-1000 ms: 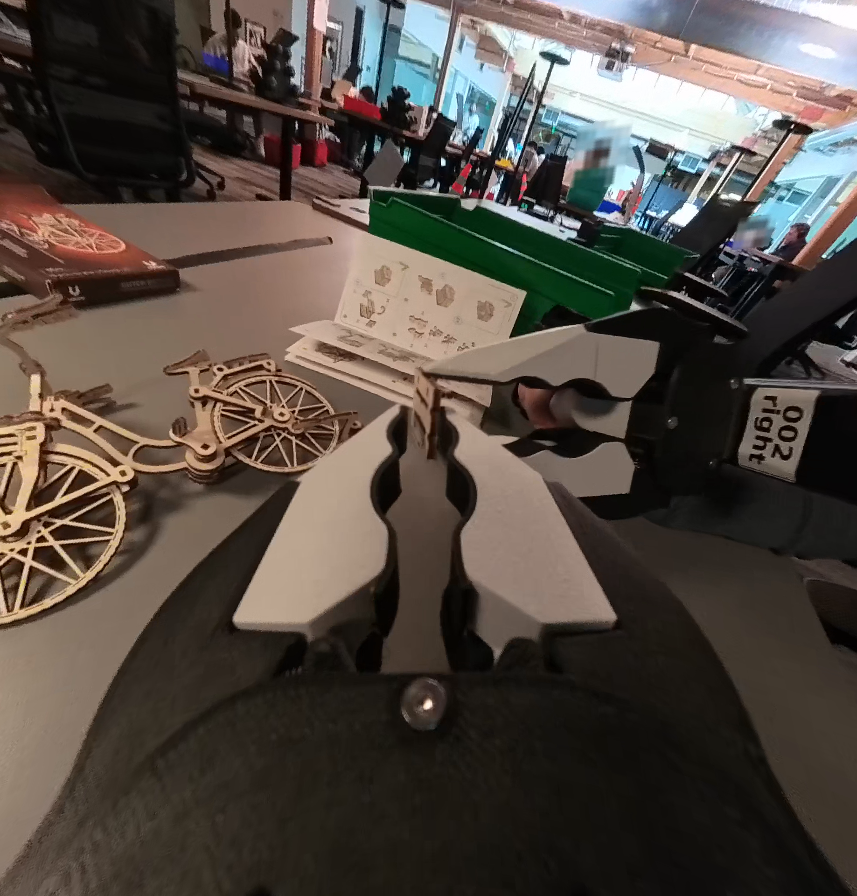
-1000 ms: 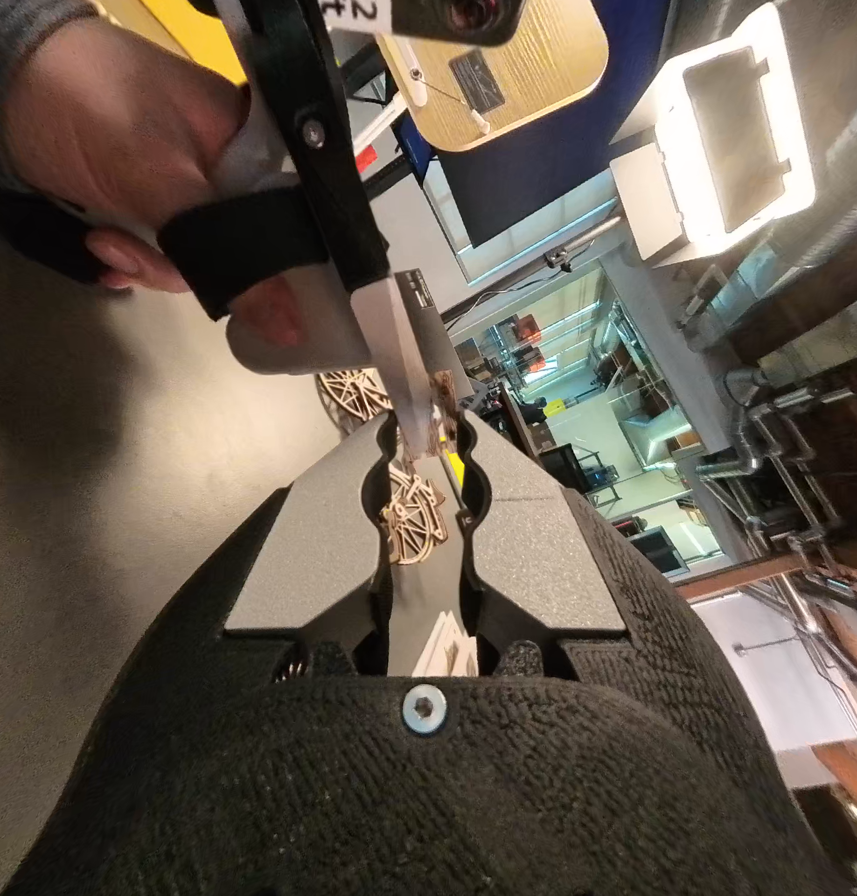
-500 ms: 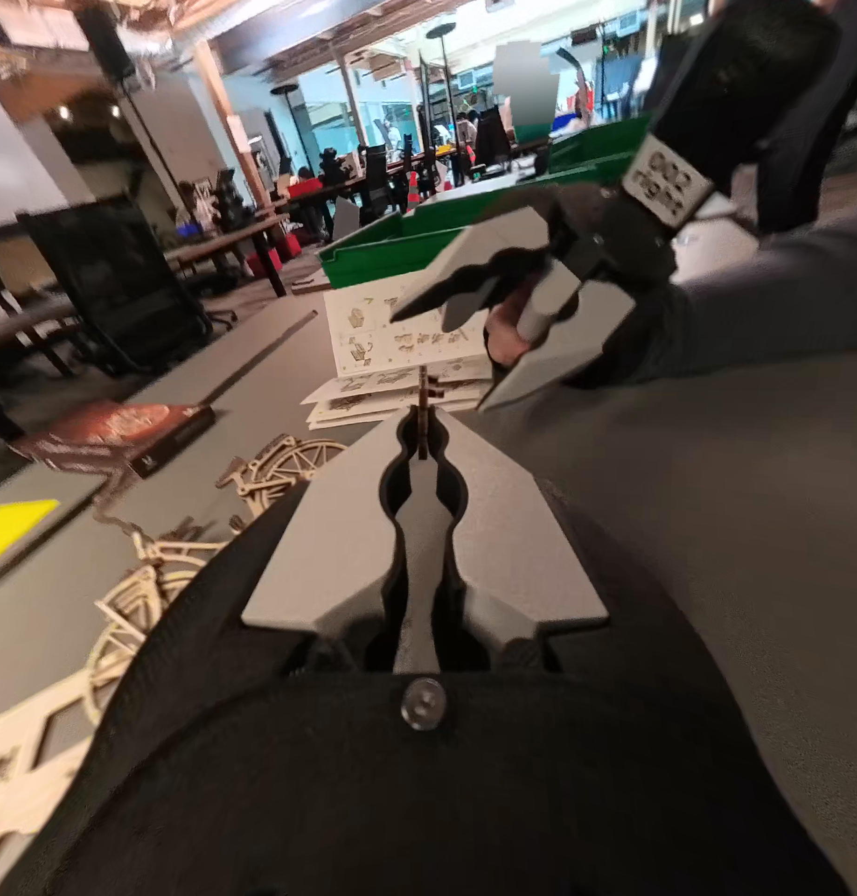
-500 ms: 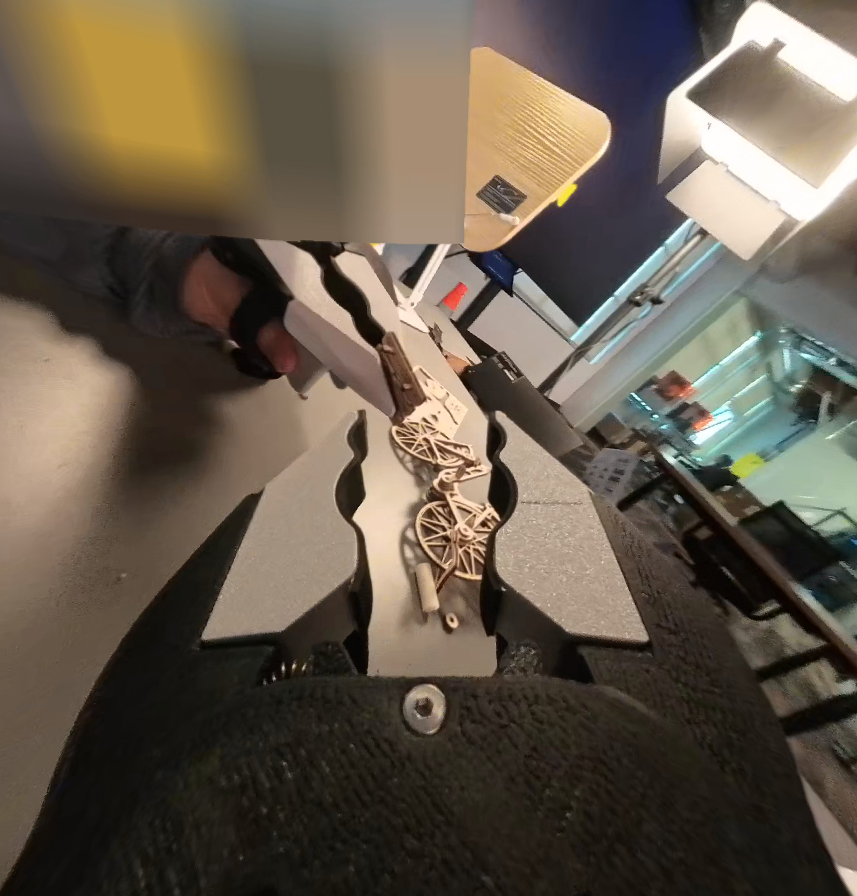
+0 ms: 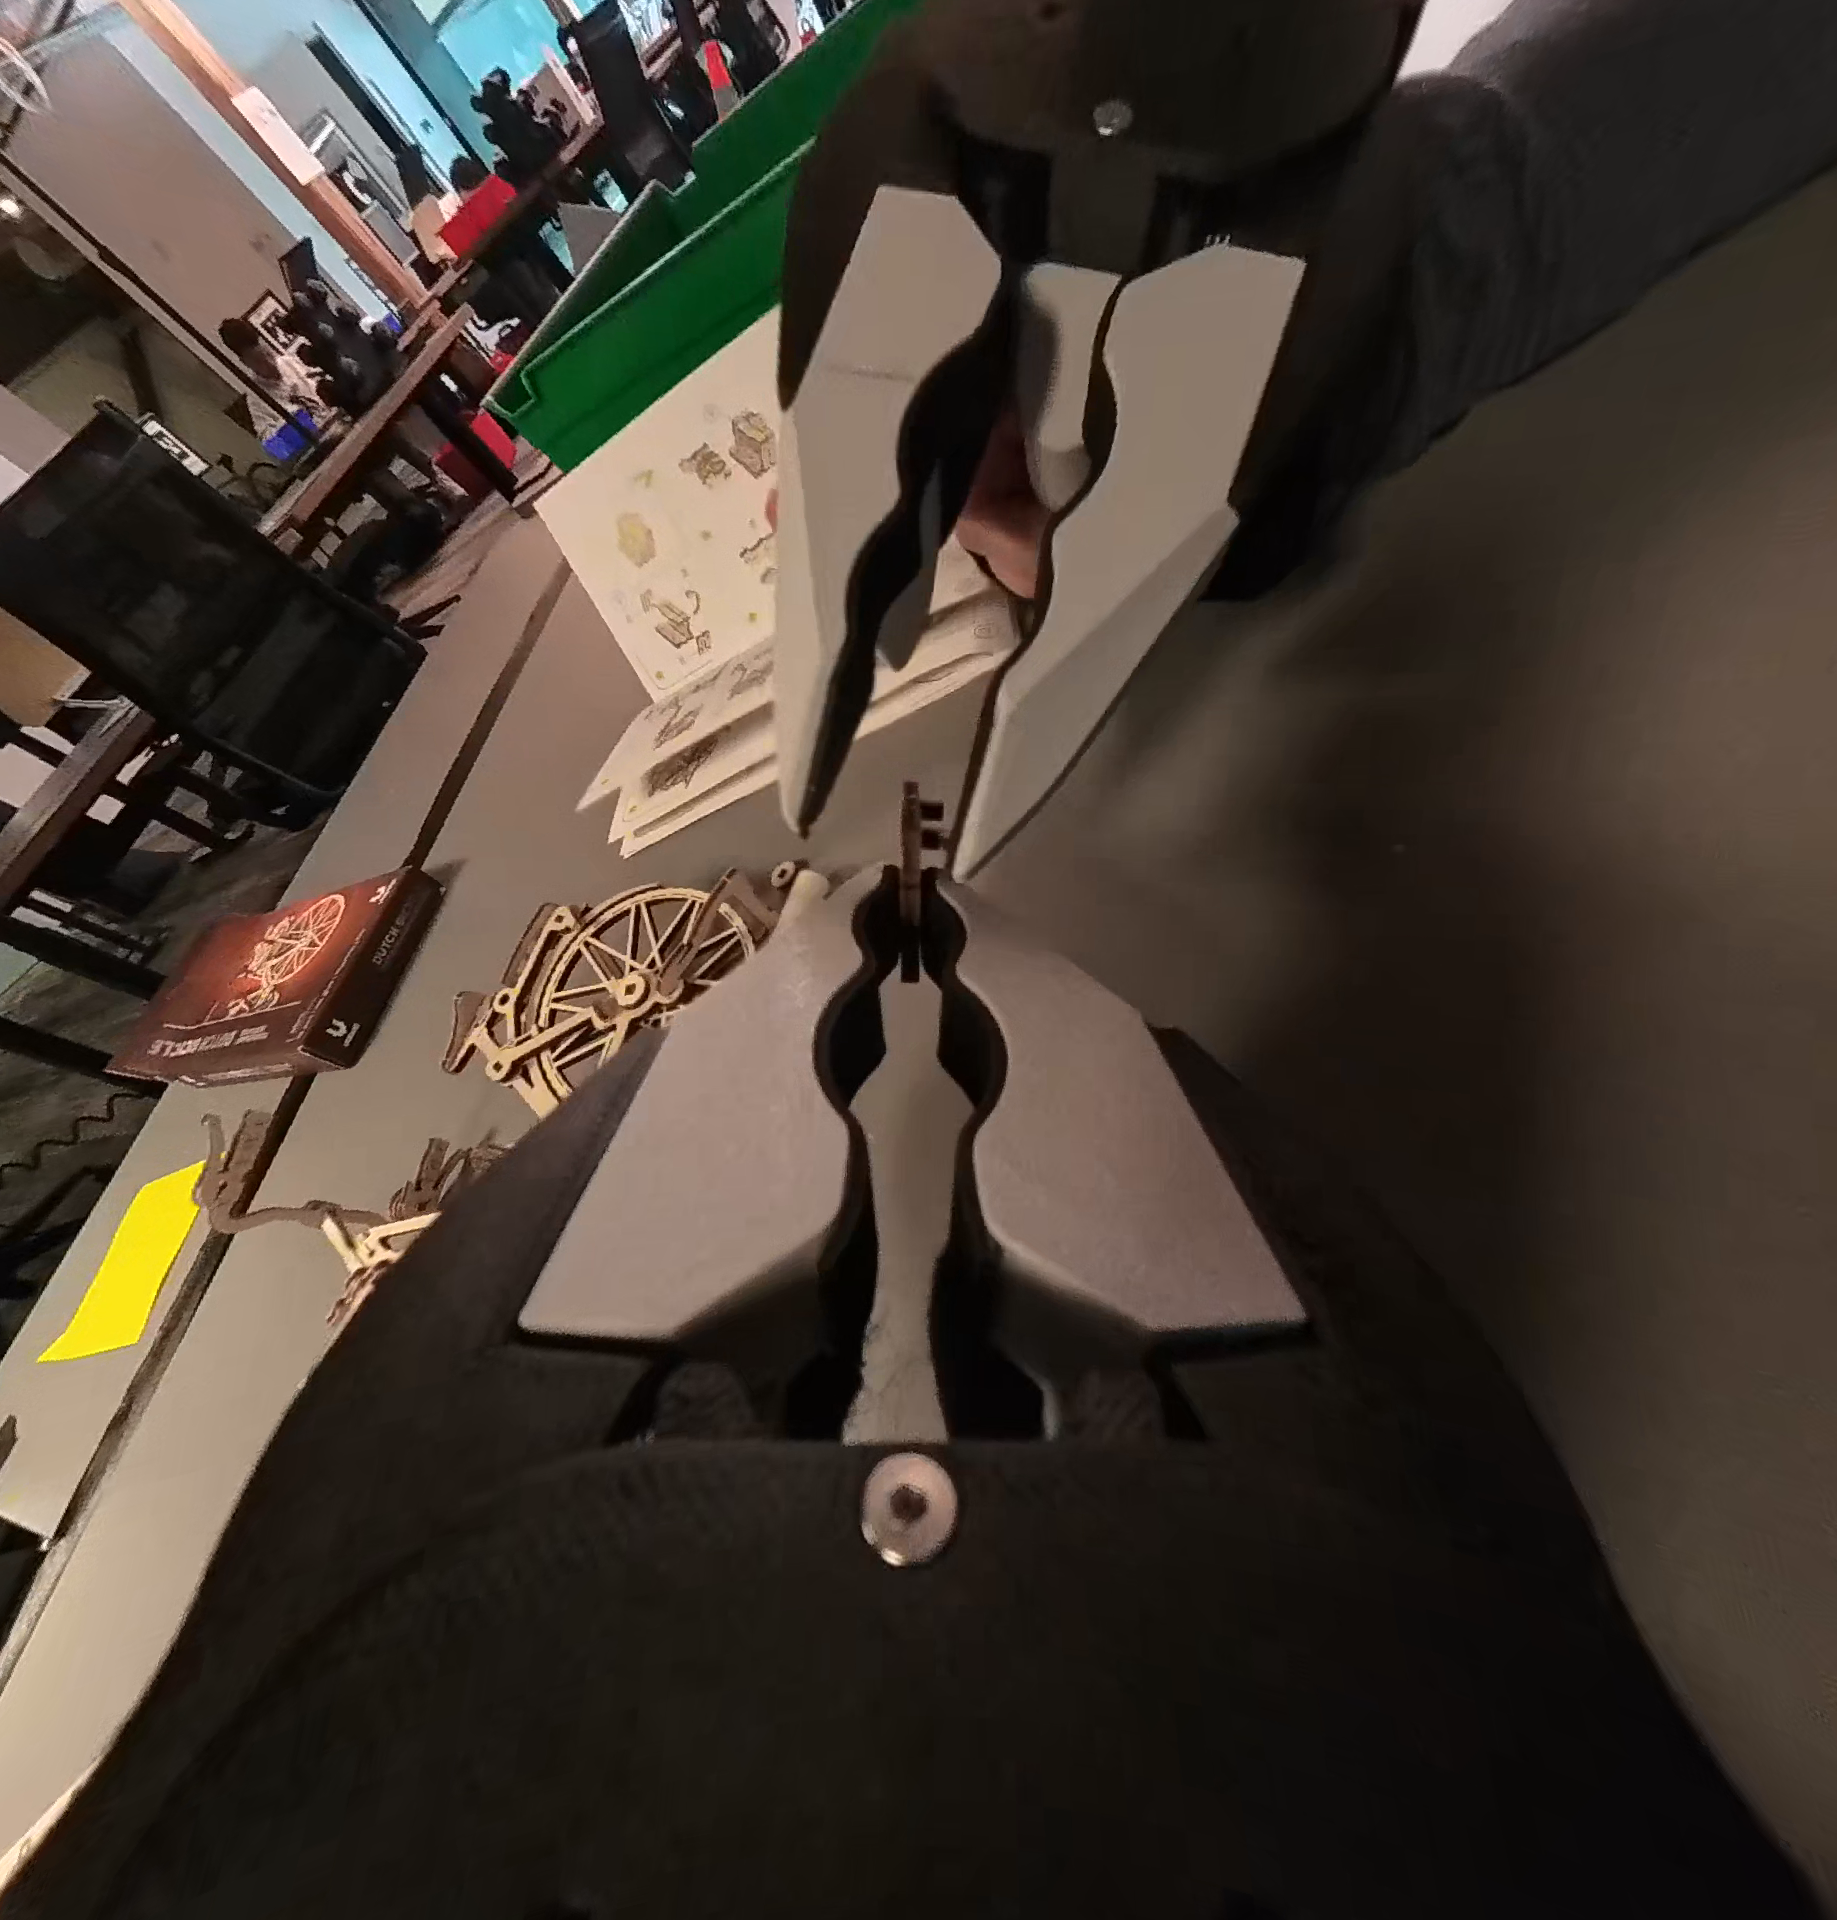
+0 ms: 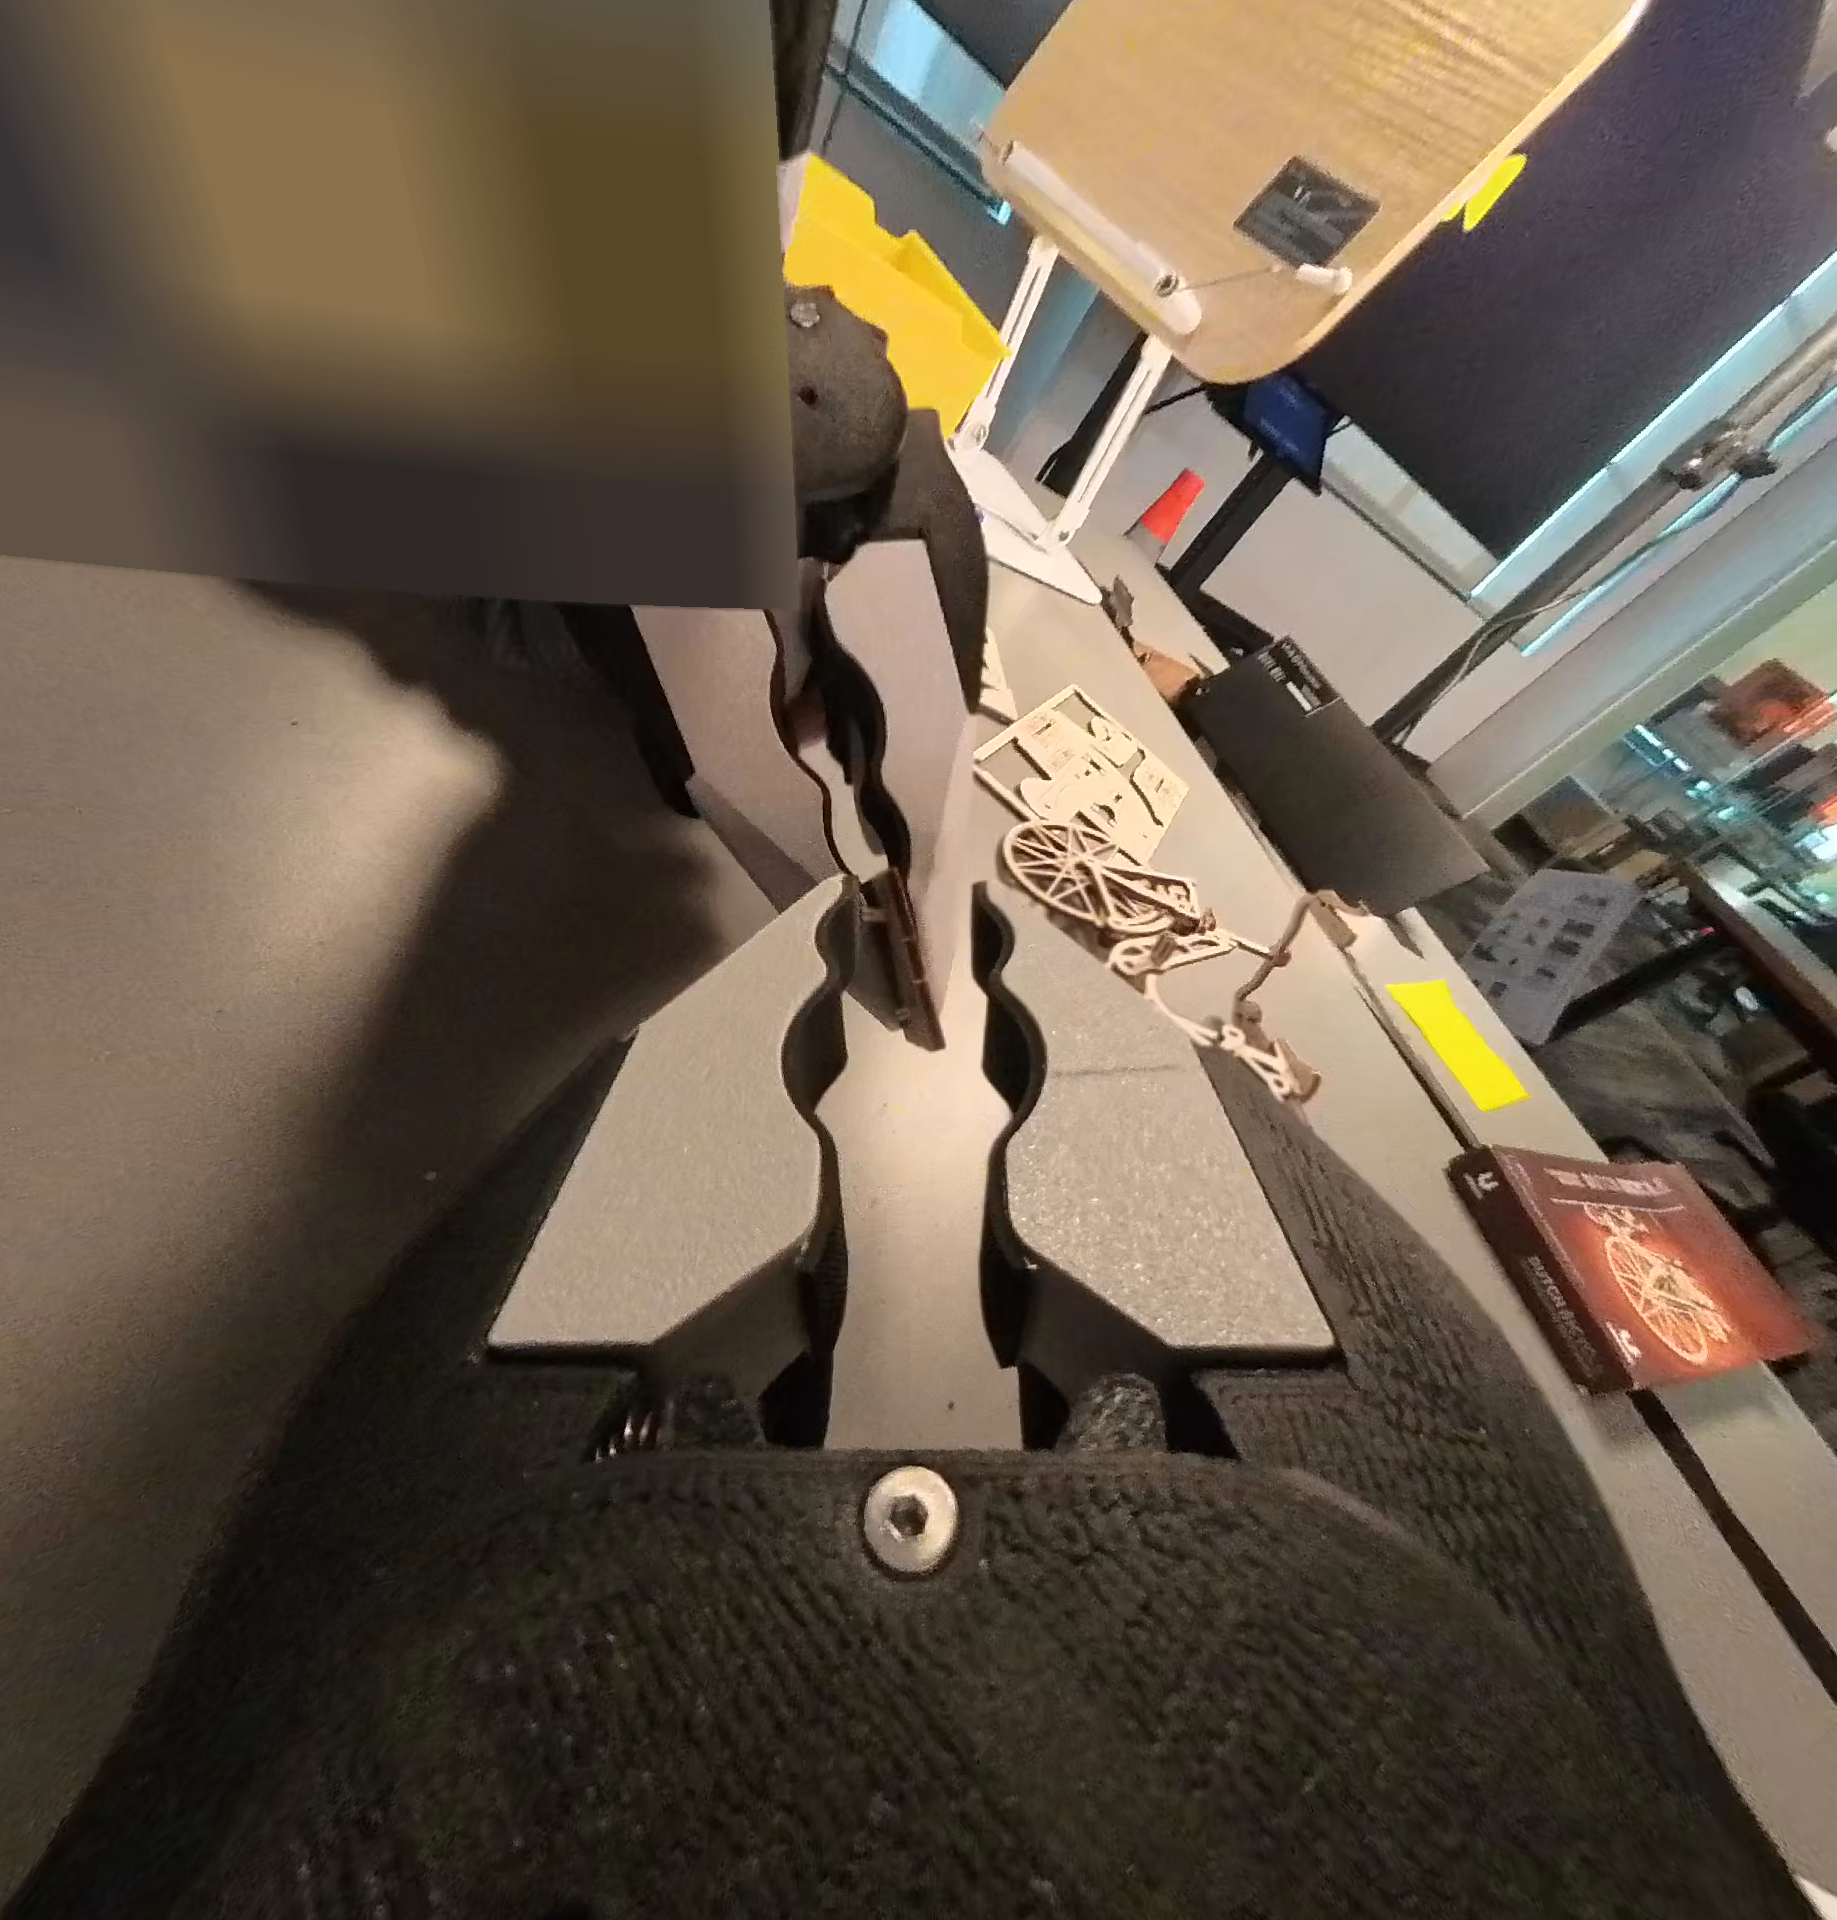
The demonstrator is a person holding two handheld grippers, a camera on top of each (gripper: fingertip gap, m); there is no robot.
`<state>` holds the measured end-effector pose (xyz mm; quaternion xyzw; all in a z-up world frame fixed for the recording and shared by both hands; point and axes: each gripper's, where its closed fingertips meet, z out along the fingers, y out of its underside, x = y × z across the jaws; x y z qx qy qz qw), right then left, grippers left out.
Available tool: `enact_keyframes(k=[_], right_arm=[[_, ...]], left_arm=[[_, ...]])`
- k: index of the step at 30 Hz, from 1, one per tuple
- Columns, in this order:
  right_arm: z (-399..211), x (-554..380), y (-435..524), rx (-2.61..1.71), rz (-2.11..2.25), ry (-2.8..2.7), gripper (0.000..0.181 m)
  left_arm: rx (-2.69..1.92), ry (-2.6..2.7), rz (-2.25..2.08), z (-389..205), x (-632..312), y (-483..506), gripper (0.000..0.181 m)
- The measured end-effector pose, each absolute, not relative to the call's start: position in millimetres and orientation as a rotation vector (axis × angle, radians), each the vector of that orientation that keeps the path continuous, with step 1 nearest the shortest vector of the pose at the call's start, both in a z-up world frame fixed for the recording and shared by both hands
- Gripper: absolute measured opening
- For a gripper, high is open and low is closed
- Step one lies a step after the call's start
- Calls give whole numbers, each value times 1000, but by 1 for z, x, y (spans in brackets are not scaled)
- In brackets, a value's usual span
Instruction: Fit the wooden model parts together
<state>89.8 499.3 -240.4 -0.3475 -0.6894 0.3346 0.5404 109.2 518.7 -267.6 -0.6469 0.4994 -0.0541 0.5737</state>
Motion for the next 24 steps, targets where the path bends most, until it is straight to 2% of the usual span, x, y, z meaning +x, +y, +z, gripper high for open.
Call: enact_keyframes(k=[3, 7, 18, 24], right_arm=[[-246, 90, 496, -850, 788, -1681, 10], [-248, 91, 496, -858, 777, -1693, 7], [-249, 95, 500, -905, 693, -1718, 20], [-258, 97, 498, -930, 678, -1786, 12]], left_arm=[[-1531, 1195, -110, -272, 109, 519, 1], [-1541, 1217, -107, -275, 110, 519, 1], [-1553, 1223, -125, -276, 111, 518, 1], [-1555, 1235, -118, -278, 111, 518, 2]])
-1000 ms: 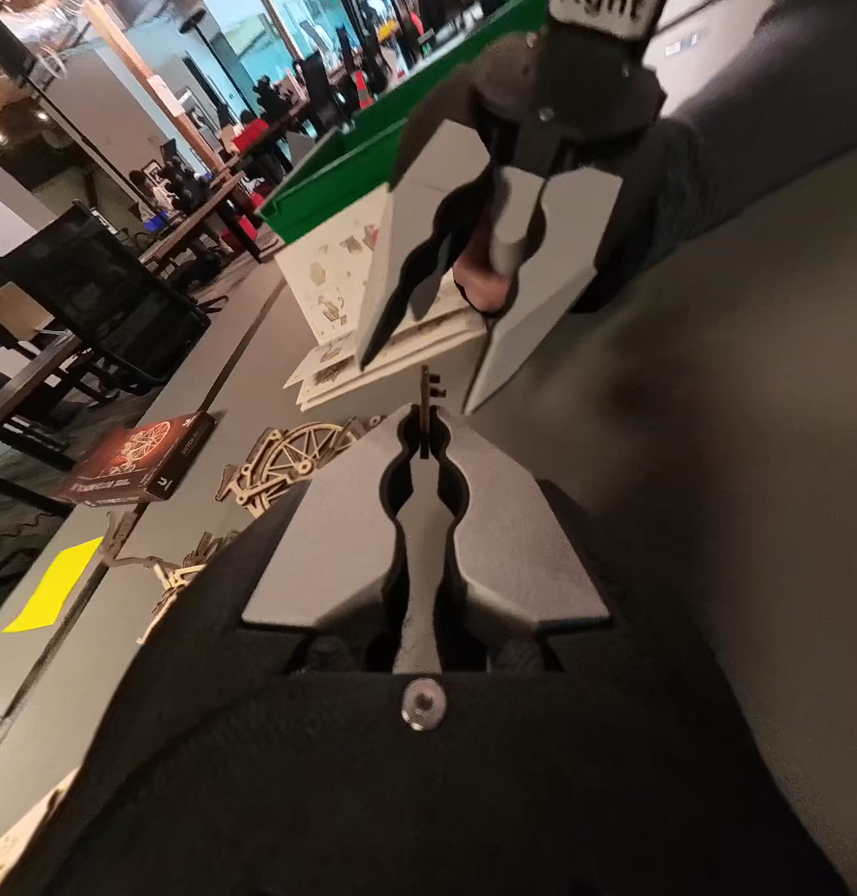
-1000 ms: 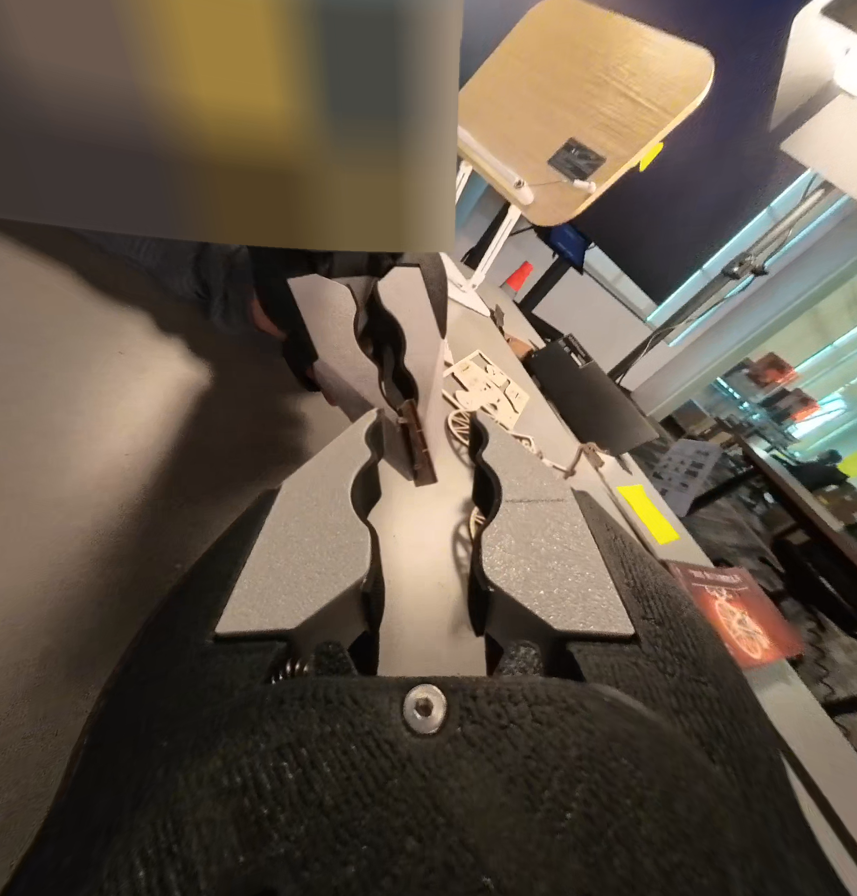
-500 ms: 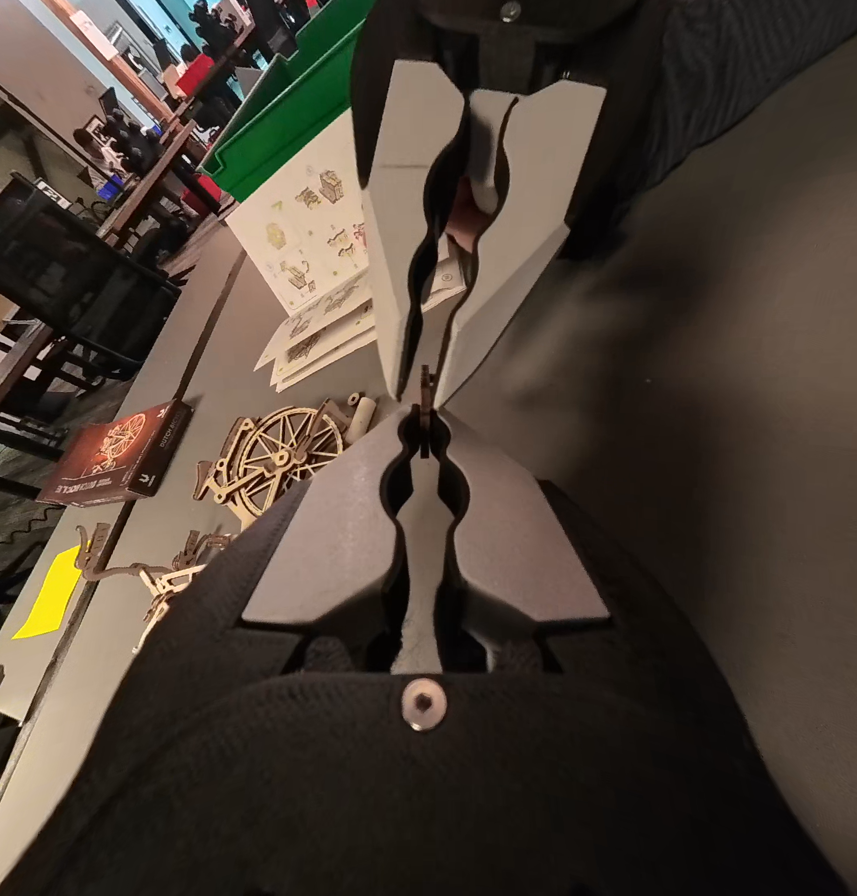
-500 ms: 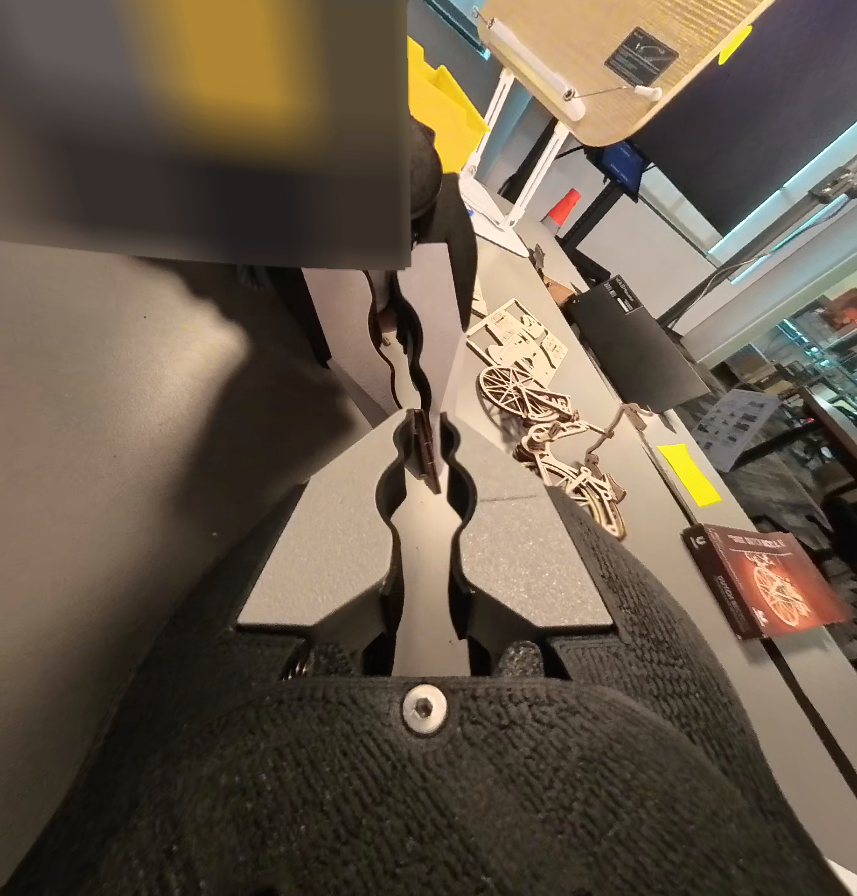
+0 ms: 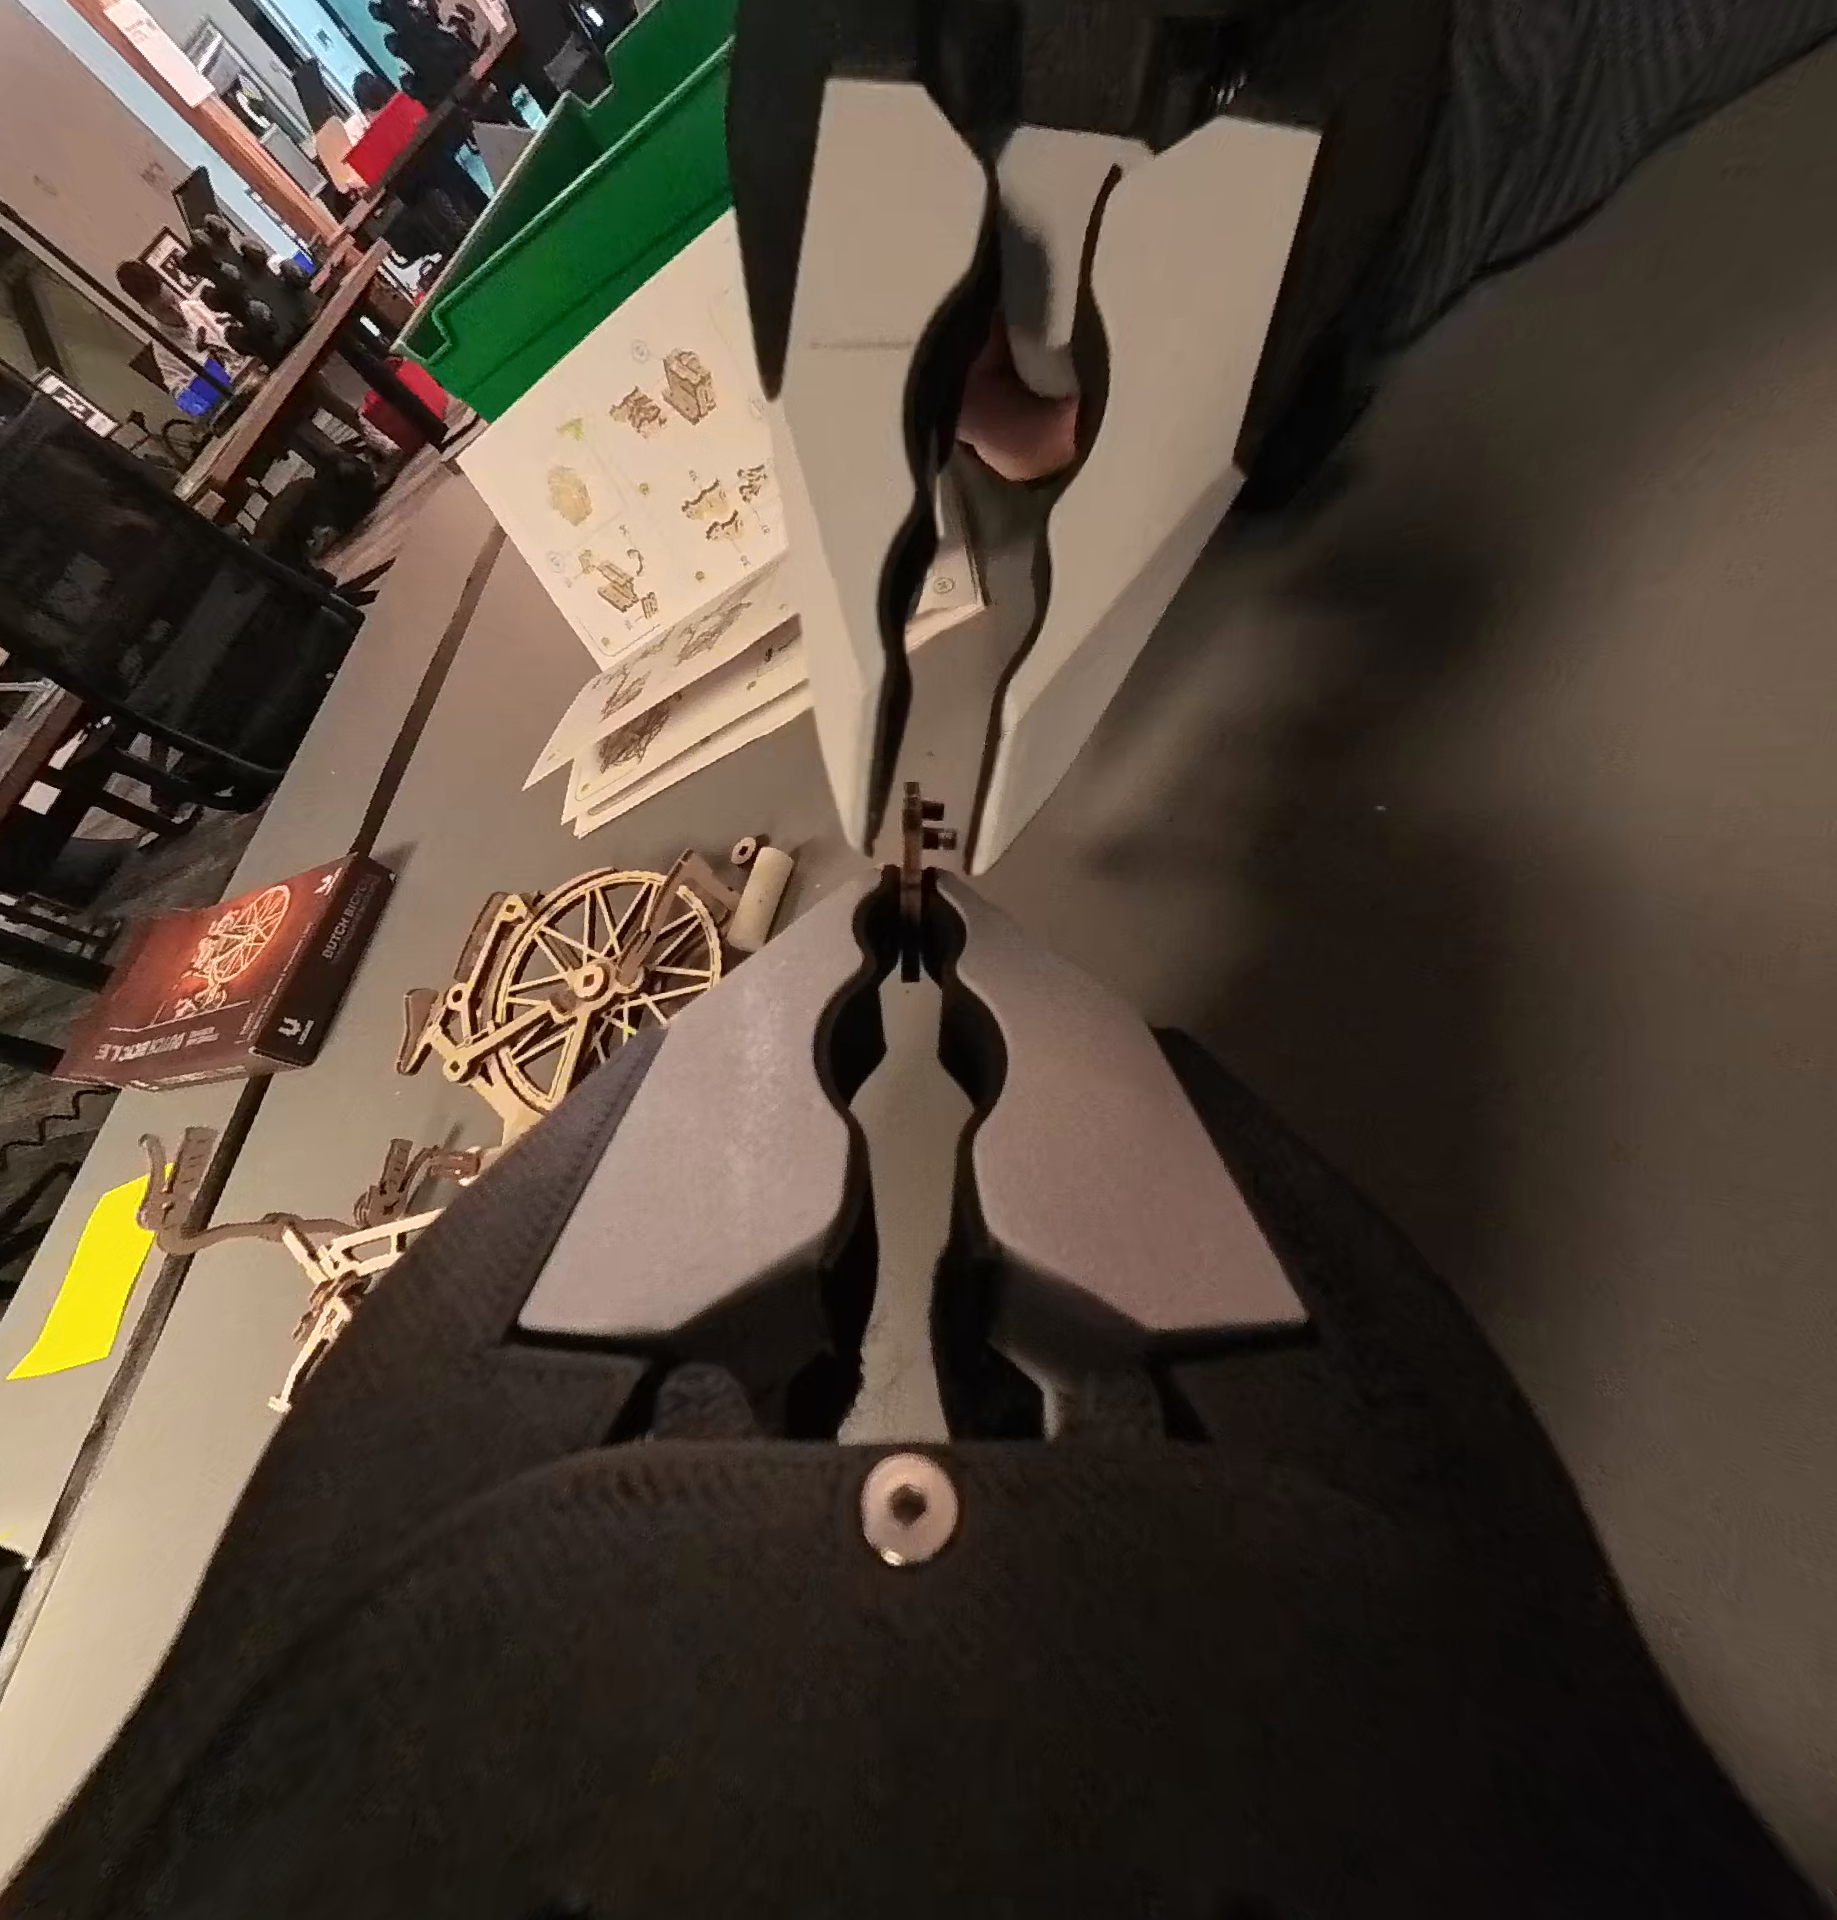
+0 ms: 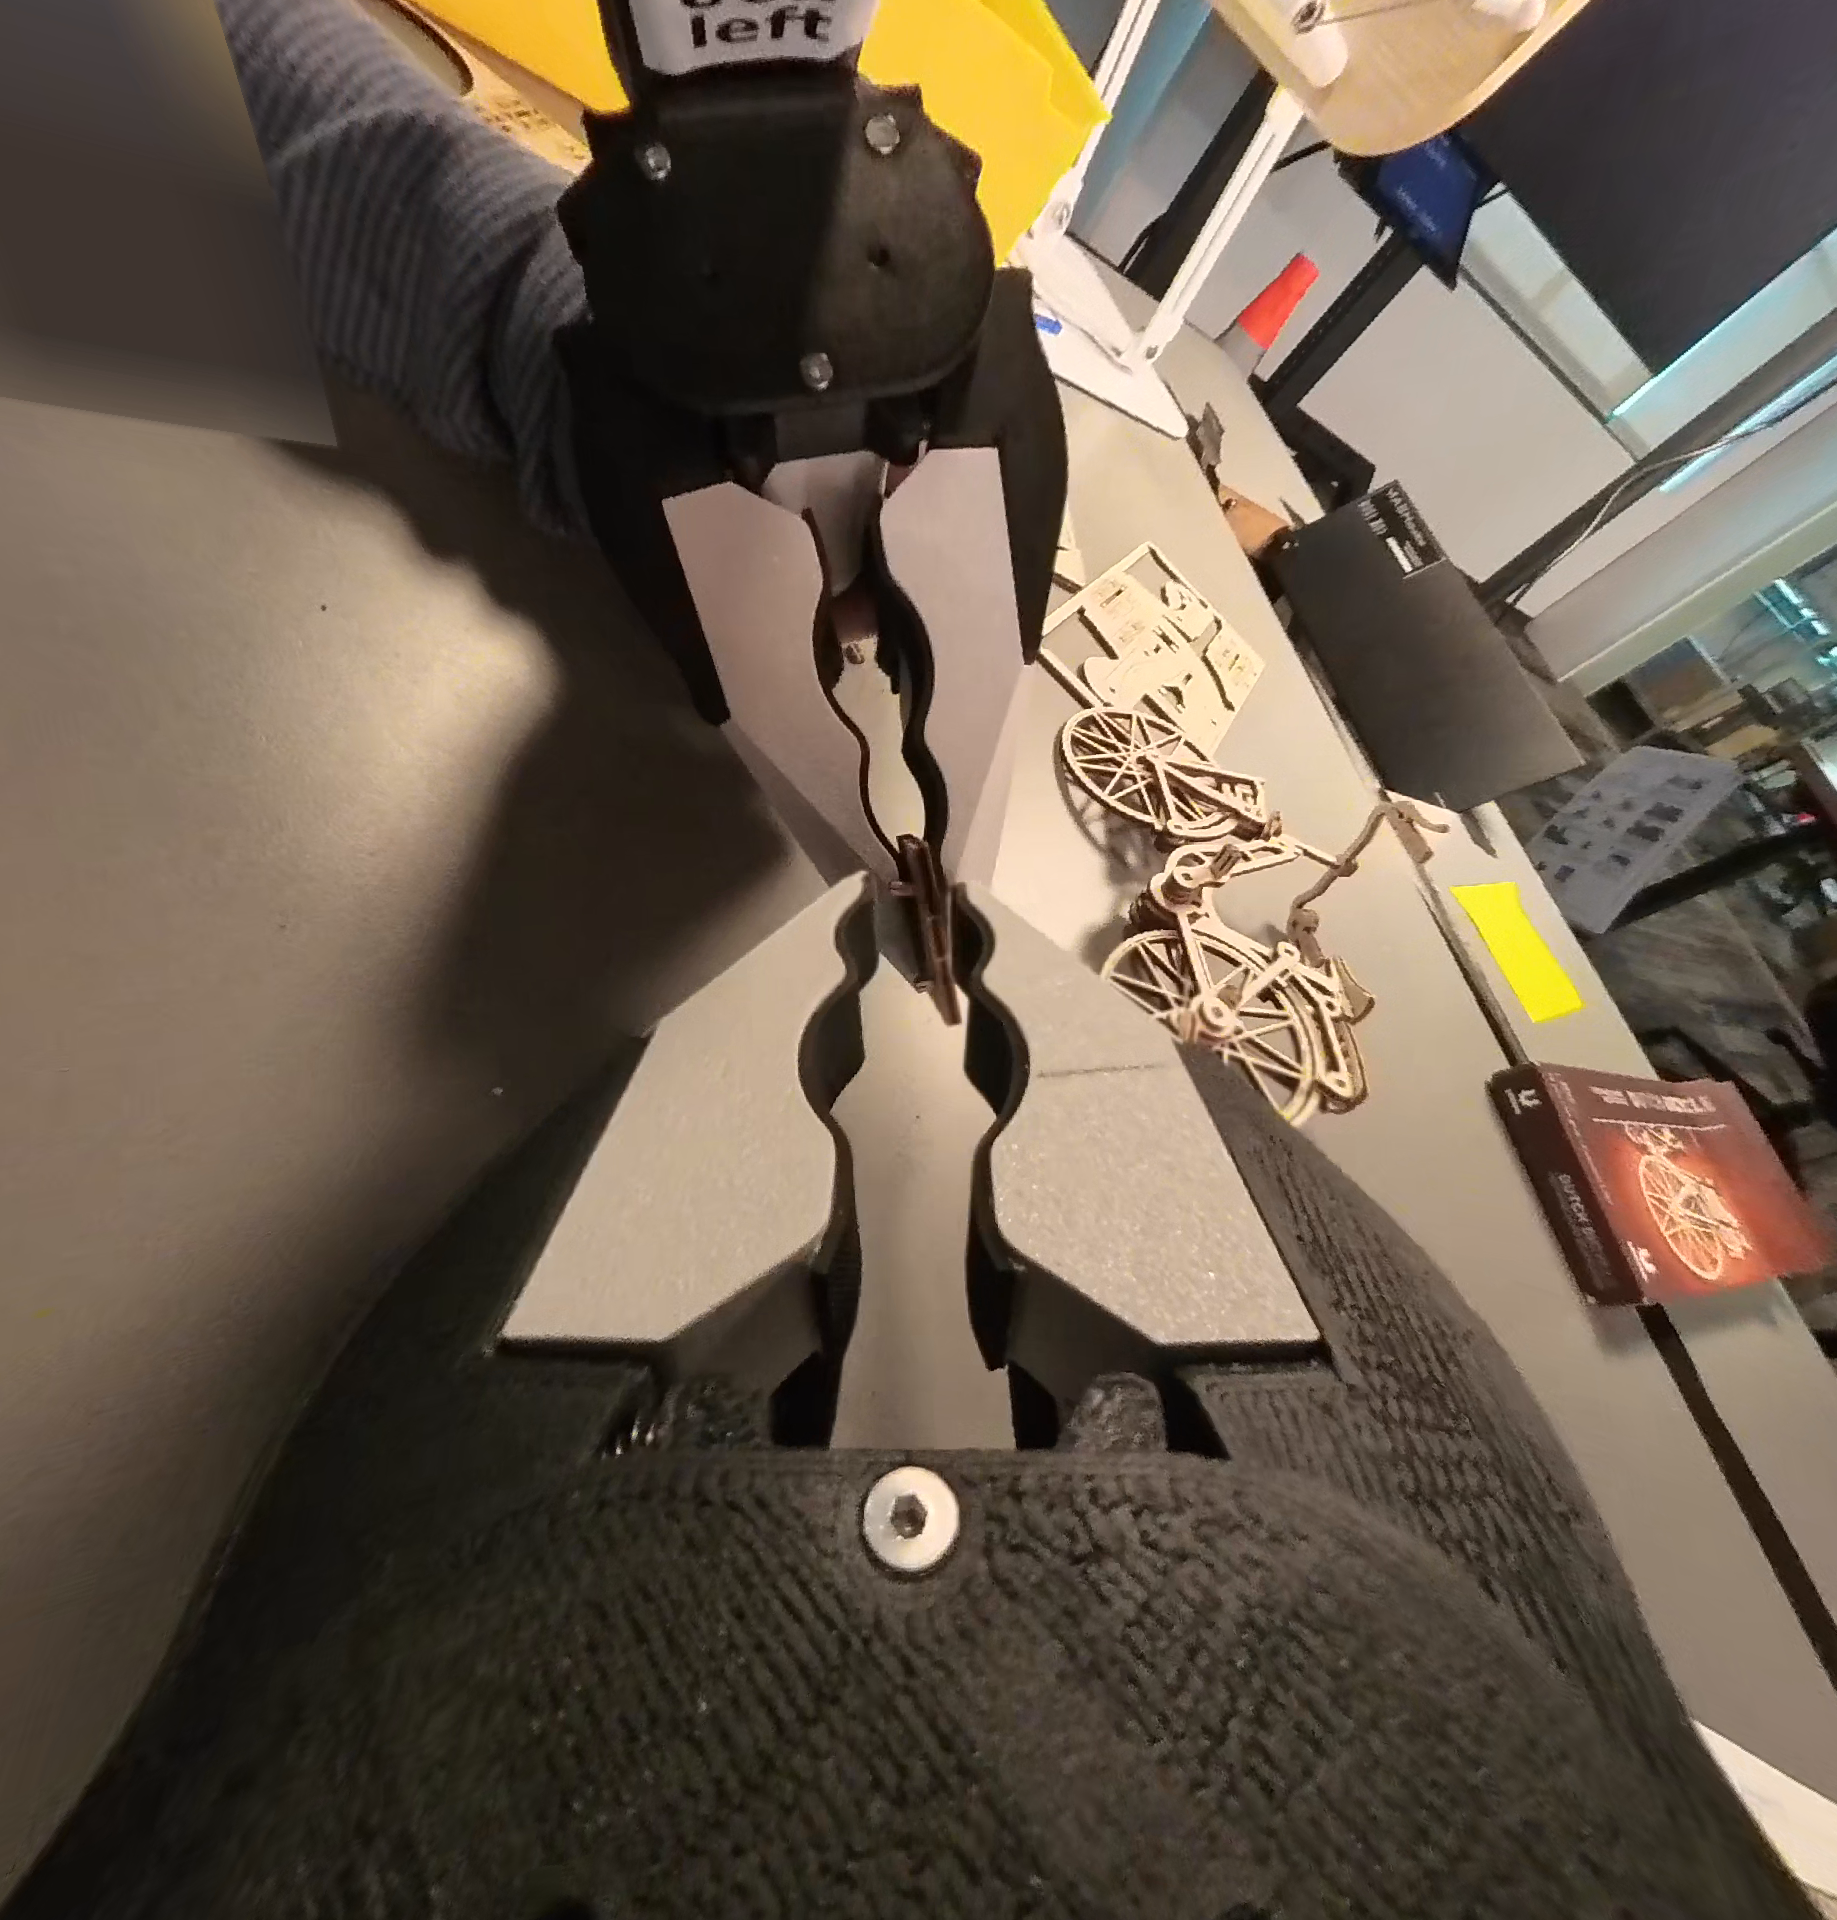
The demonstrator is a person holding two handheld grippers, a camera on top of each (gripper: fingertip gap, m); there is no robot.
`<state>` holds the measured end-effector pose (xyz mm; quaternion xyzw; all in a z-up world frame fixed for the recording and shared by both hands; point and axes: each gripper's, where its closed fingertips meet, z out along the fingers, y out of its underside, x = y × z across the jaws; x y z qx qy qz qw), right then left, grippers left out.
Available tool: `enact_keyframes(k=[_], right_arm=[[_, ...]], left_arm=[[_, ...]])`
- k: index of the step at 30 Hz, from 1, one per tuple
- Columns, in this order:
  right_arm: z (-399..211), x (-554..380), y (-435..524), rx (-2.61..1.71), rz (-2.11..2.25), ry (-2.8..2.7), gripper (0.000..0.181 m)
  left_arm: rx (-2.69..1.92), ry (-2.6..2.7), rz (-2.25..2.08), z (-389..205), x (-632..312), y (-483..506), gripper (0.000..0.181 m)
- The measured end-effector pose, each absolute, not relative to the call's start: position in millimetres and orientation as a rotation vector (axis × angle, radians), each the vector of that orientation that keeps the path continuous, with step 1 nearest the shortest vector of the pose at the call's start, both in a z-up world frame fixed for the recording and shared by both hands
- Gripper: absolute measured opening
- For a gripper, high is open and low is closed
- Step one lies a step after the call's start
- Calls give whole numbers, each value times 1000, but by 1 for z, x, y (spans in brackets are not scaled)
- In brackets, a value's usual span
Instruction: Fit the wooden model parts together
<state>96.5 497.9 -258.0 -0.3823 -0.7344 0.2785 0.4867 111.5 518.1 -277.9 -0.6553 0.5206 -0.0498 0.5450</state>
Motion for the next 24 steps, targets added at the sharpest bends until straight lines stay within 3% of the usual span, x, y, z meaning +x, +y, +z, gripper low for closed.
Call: enact_keyframes(k=[24], right_arm=[[-281, 103, 490, -748, 522, -1977, 5]], left_arm=[[-1601, 1409, -122, -300, 116, 507, 1]])
